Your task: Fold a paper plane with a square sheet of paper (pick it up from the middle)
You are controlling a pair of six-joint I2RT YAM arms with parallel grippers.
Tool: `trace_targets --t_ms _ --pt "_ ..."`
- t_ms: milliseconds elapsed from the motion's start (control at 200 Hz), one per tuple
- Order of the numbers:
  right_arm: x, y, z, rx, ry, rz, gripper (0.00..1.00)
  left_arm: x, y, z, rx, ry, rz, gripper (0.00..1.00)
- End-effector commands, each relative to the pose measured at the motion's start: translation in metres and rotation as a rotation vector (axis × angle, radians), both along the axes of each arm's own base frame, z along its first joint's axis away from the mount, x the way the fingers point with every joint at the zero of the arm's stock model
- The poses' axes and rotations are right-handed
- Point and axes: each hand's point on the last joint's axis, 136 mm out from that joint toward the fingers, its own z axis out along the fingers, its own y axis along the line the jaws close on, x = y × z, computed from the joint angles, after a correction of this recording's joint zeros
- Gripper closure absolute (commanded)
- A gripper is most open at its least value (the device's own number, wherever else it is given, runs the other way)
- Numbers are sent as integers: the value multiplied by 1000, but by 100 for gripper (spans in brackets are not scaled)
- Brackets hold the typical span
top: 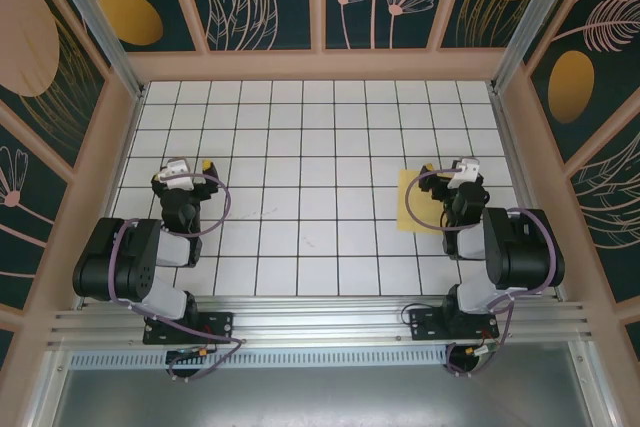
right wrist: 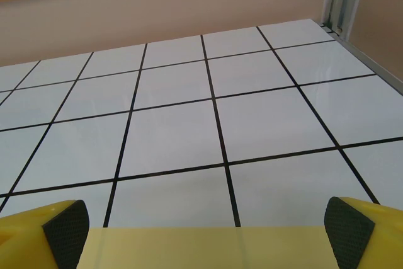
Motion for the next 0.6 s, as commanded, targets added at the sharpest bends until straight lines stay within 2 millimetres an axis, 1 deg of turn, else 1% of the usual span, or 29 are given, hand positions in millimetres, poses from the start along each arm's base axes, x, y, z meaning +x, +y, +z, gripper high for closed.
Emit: trace_targets --t_ms 0,595 --pt "6 2 19 -6 -68 16 1 4 1 11 9 -36 -2 1" --pt "7 2 18 -3 -65 18 1 4 1 11 9 -35 -3 1"
